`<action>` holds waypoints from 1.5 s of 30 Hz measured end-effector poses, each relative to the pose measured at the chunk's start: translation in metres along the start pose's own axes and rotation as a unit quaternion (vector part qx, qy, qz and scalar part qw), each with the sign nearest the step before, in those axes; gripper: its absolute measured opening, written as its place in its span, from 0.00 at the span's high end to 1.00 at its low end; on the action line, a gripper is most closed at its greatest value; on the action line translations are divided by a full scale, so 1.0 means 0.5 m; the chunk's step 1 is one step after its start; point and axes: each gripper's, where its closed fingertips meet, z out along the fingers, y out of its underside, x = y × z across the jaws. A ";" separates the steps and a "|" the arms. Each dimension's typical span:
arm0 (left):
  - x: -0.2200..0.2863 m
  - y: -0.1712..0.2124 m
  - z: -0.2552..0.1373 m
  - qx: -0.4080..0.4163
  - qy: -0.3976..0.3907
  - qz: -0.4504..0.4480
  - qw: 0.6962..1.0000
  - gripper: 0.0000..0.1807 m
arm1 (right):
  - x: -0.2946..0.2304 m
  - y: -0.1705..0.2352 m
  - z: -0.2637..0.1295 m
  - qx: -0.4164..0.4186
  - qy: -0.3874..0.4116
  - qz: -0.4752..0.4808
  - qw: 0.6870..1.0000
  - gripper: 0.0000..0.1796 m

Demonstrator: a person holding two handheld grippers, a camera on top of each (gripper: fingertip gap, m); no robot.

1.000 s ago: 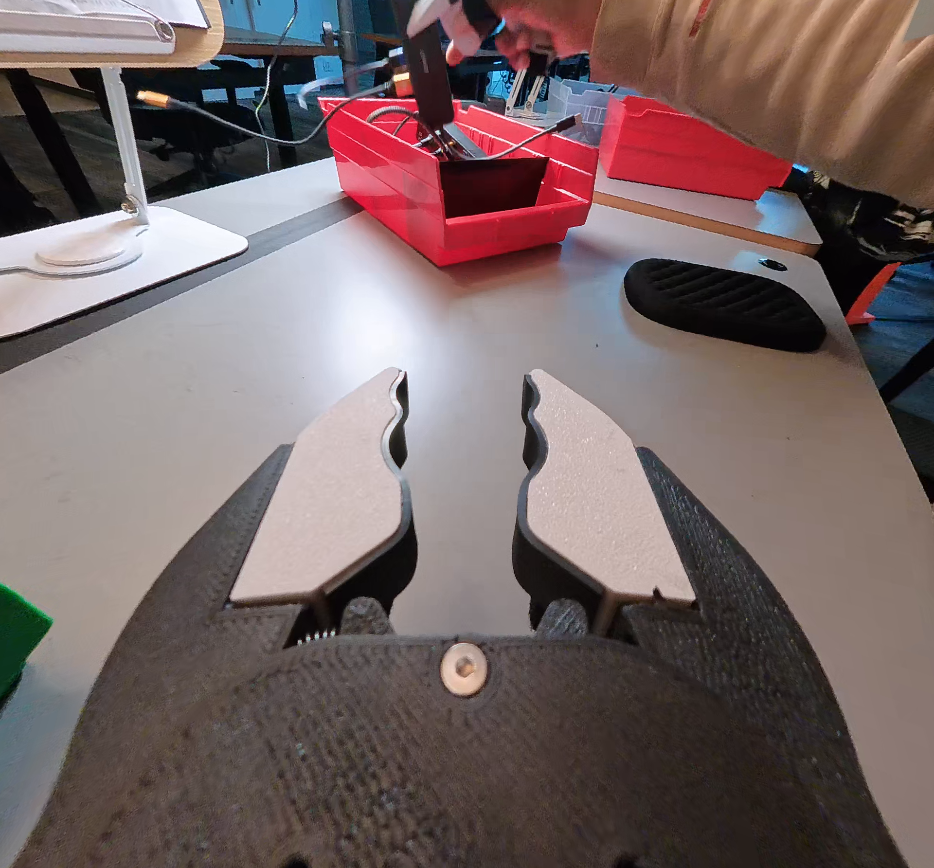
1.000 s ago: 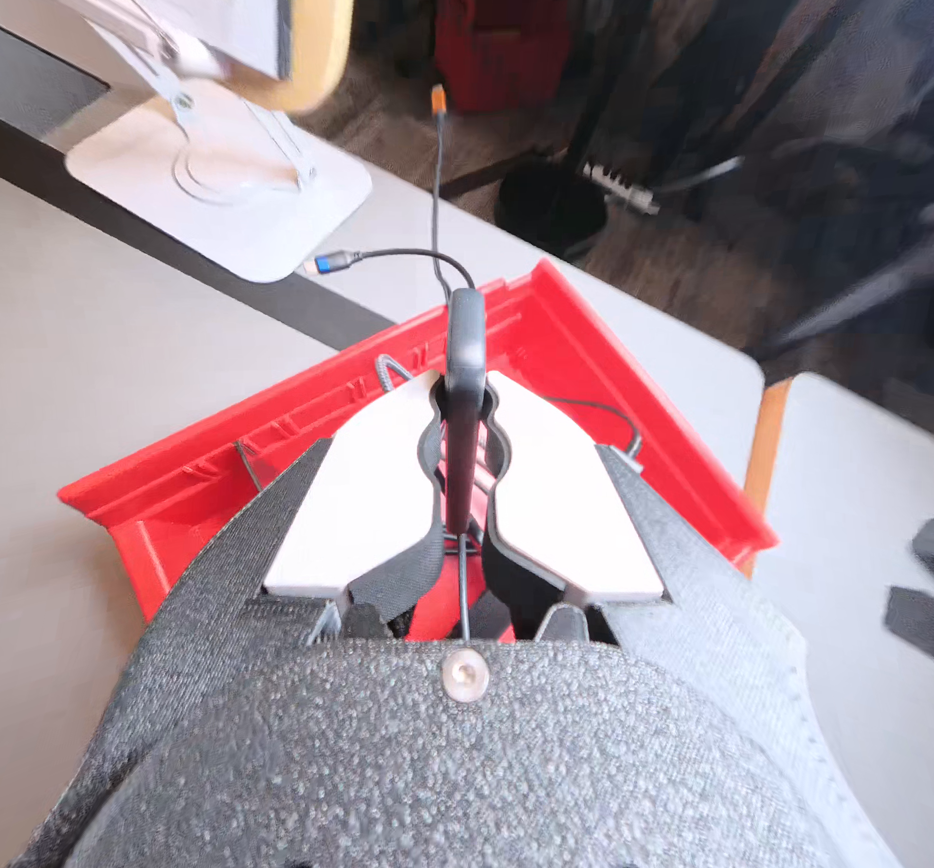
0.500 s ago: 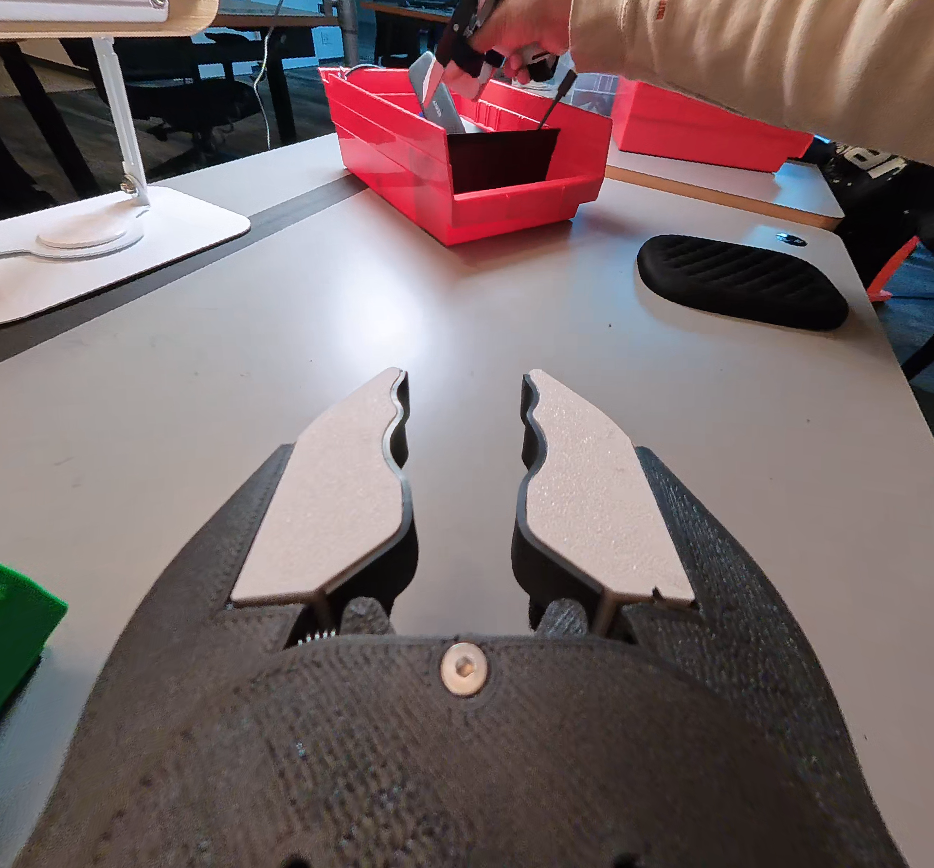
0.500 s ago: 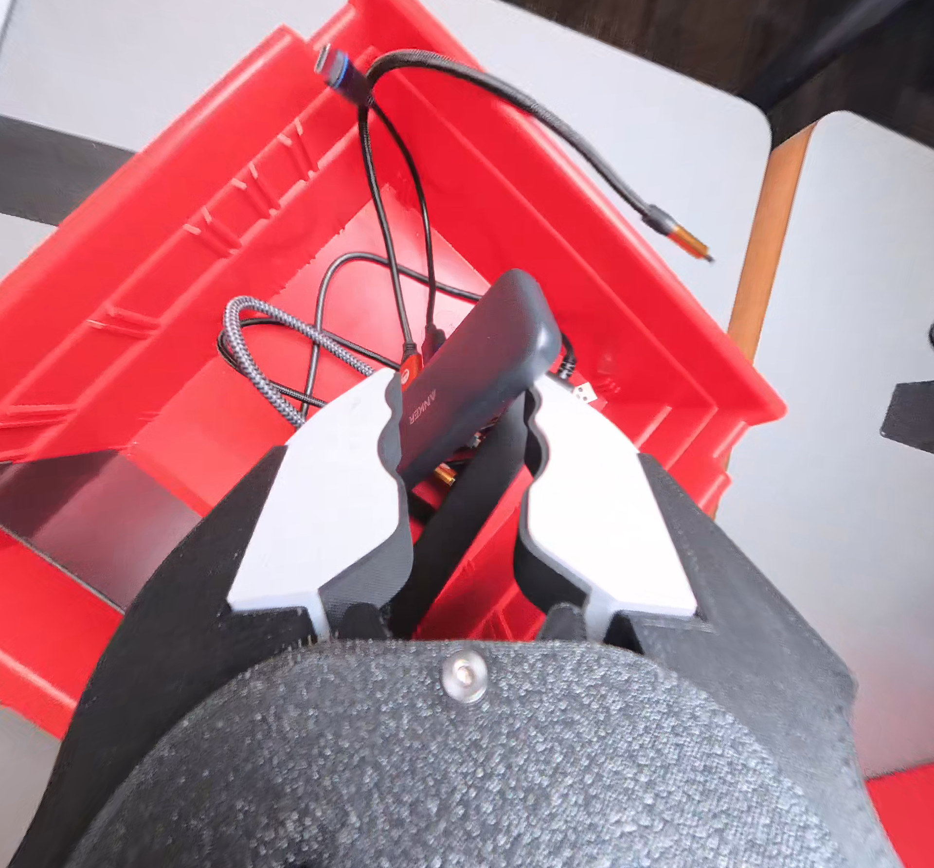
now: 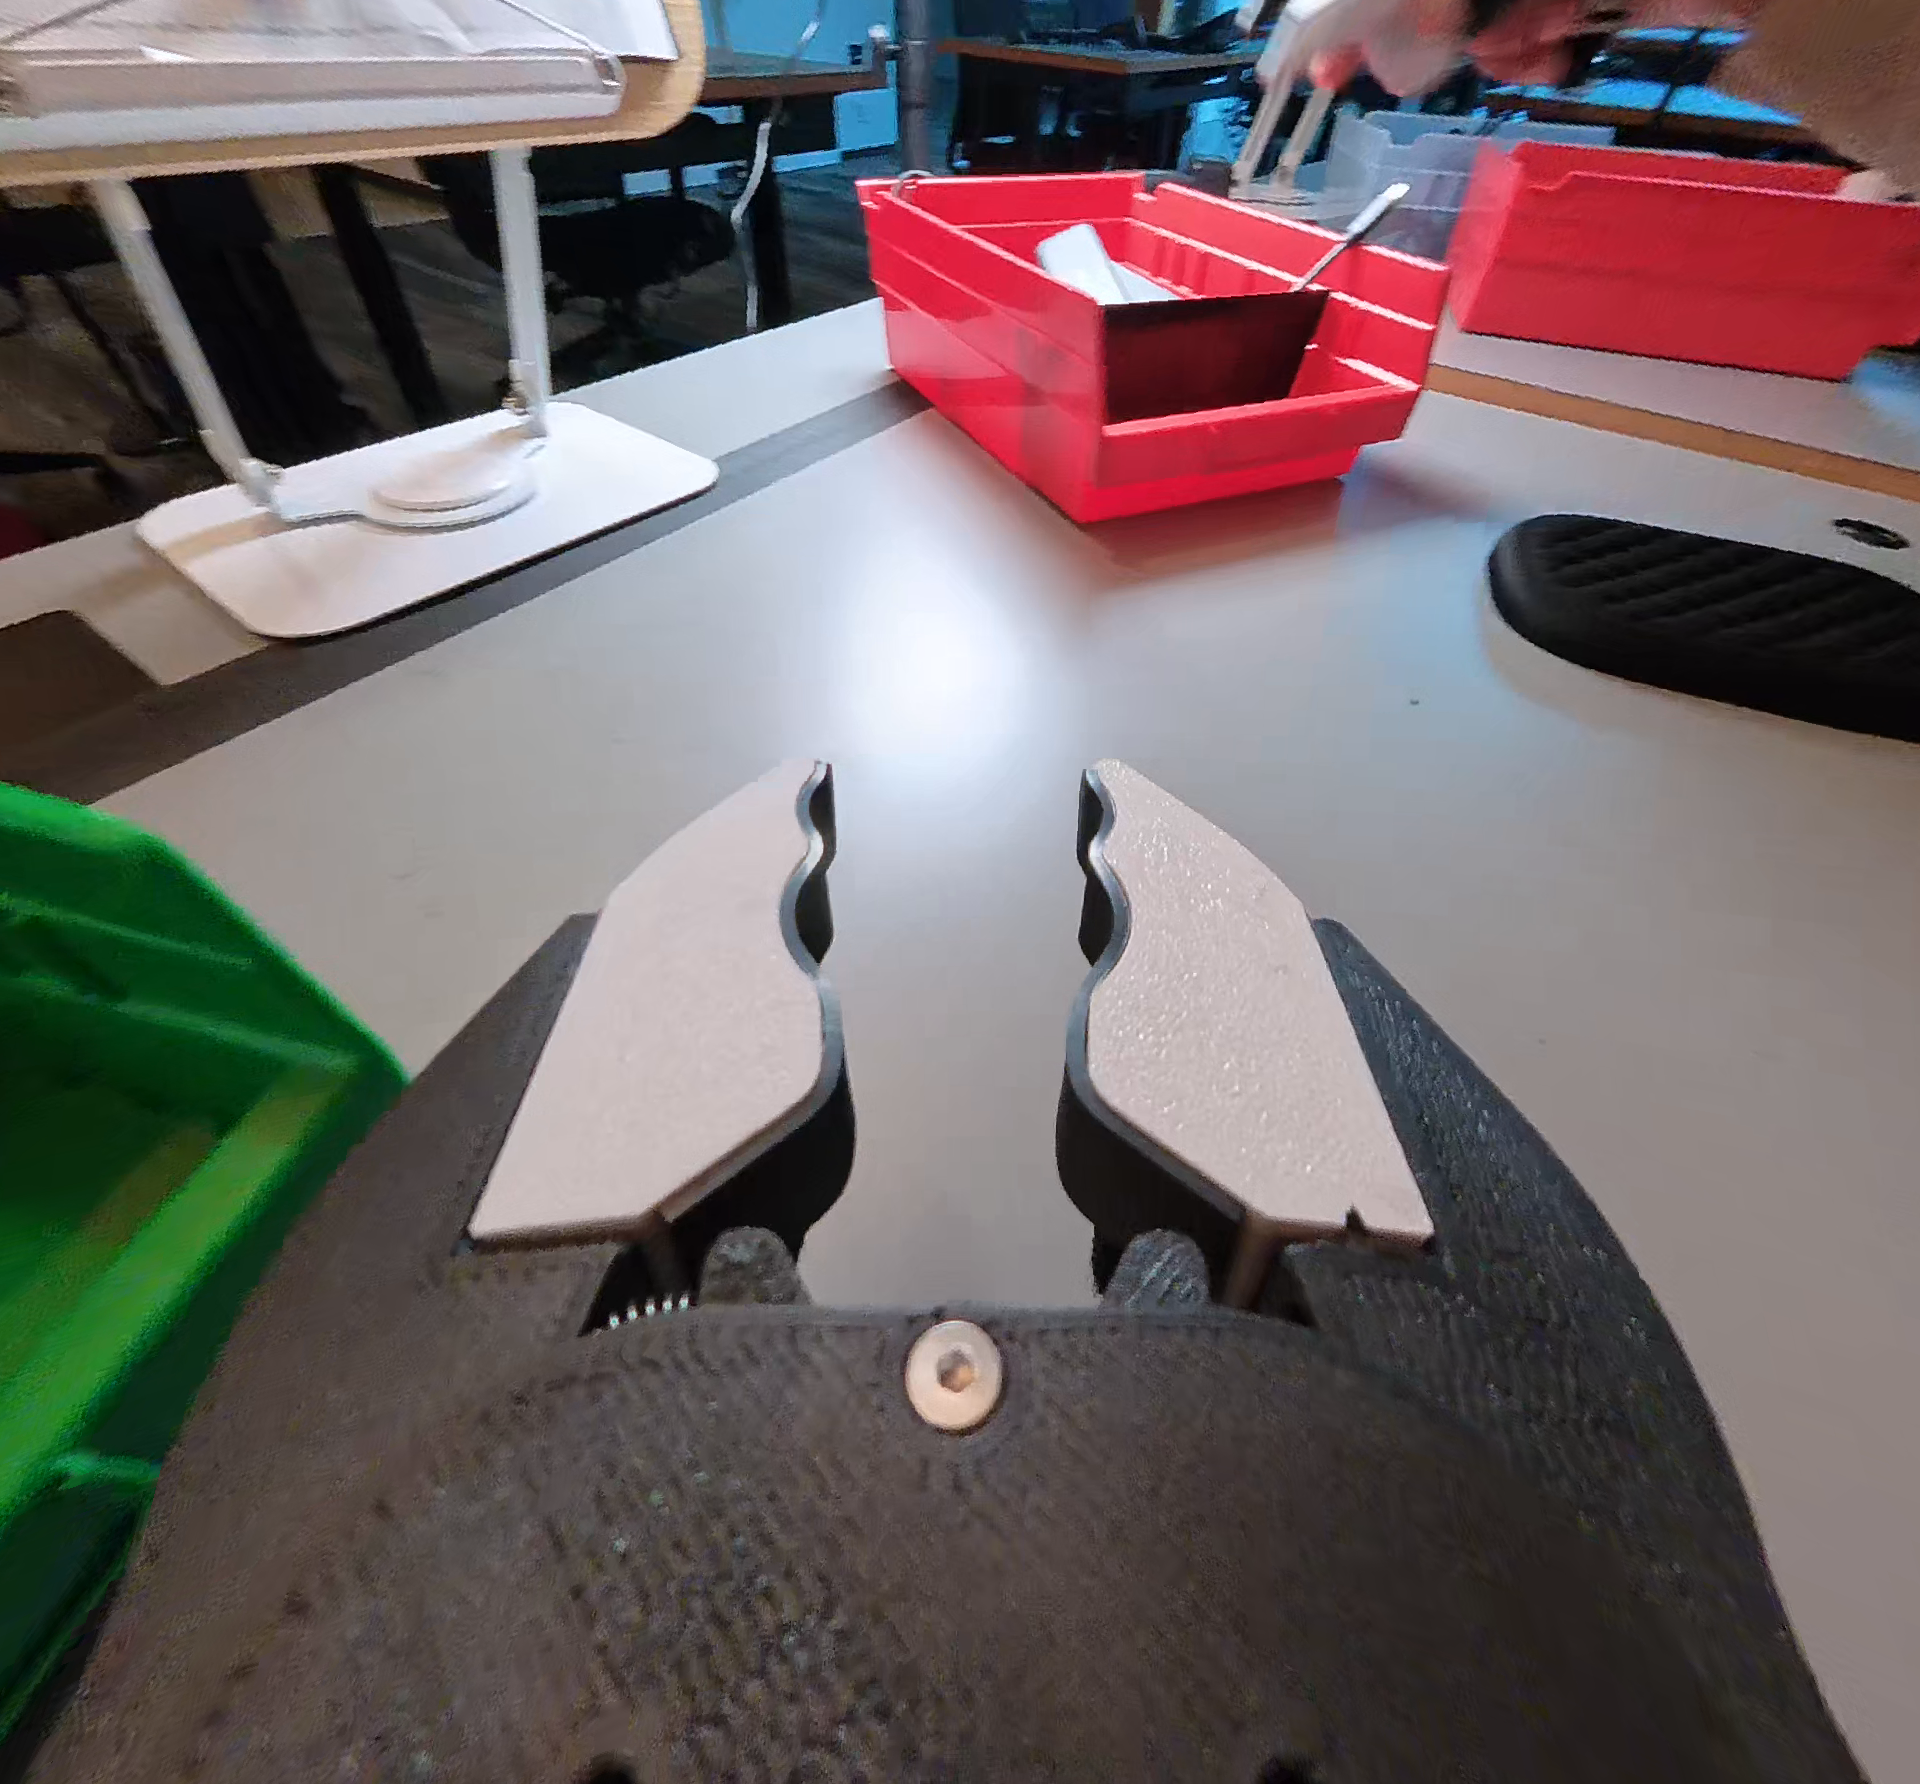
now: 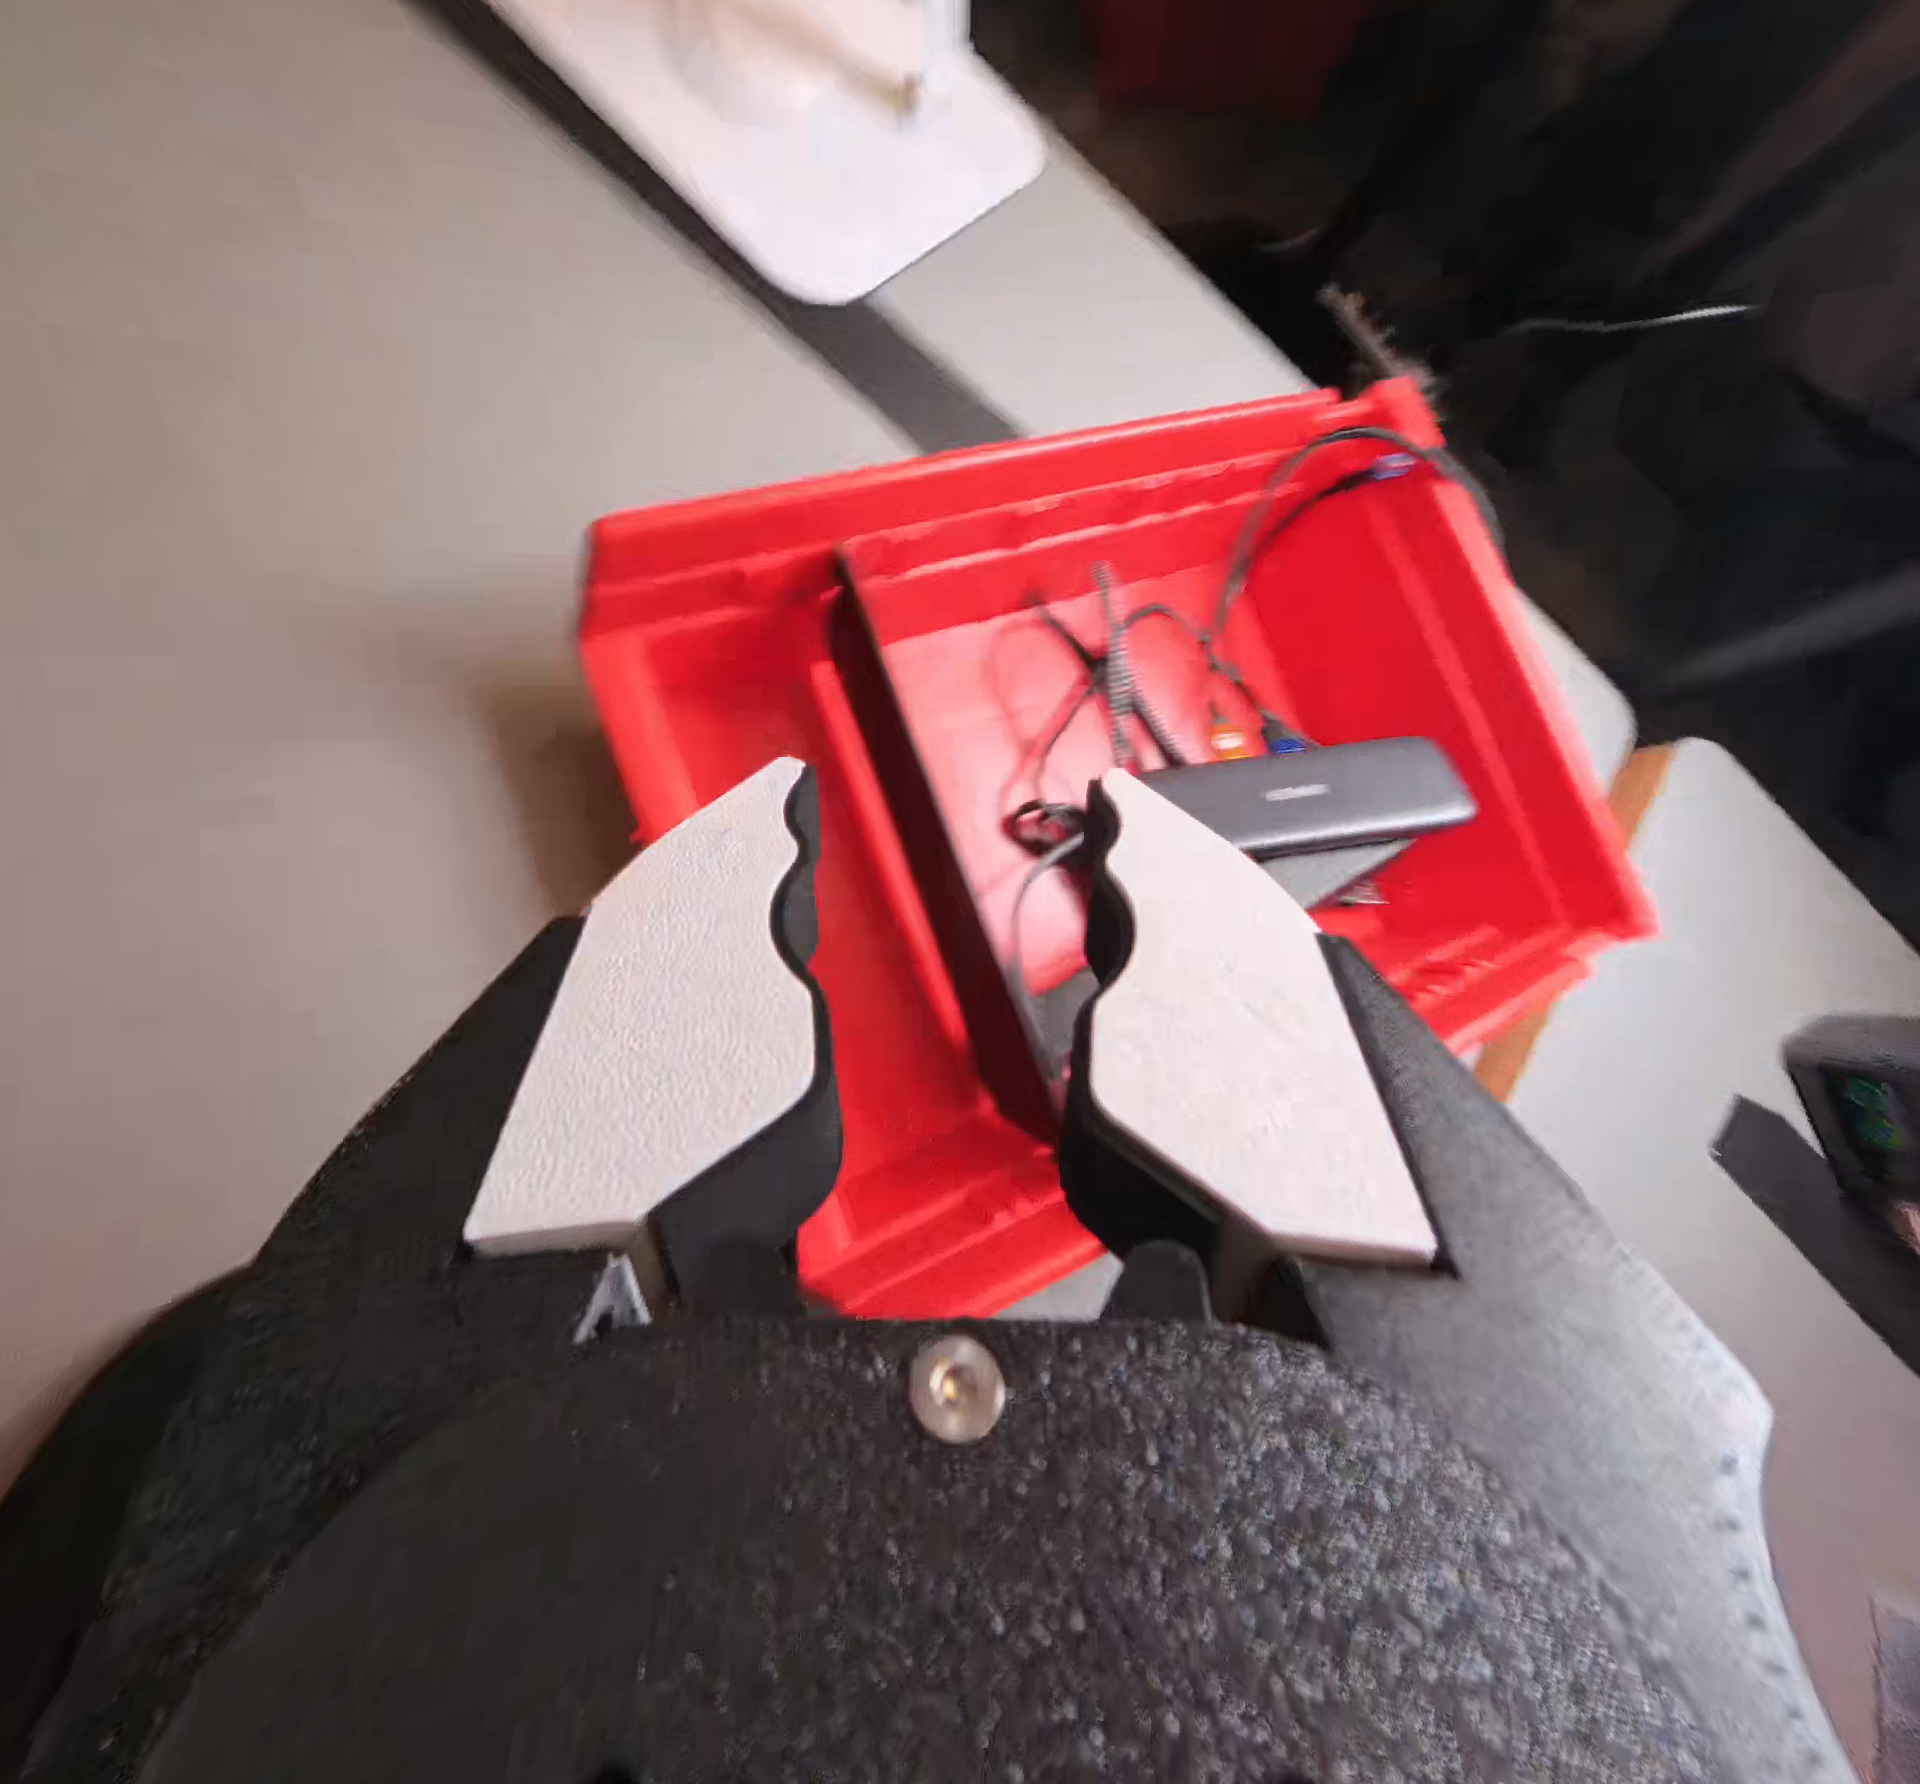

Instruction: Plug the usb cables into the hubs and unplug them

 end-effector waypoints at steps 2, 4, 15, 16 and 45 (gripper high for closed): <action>-0.028 -0.006 -0.016 -0.006 -0.031 0.005 0.999 0.75 | -0.096 0.041 0.027 -0.052 -0.045 -0.052 0.996 0.73; -0.064 -0.002 -0.039 -0.037 -0.068 0.015 0.997 0.73 | -0.157 0.096 0.067 -0.116 -0.065 -0.097 0.986 0.71; -0.224 0.123 -0.175 -0.302 -0.149 0.060 0.940 0.63 | -0.168 0.177 0.179 -0.186 -0.020 -0.214 0.959 0.83; -0.230 0.136 -0.175 -0.322 -0.143 0.070 0.933 0.63 | -0.172 0.176 0.178 -0.181 -0.018 -0.219 0.959 0.83; 0.020 0.125 0.091 -0.269 0.079 0.372 0.885 0.82 | -0.380 0.065 -0.151 0.186 0.000 -0.014 0.983 0.79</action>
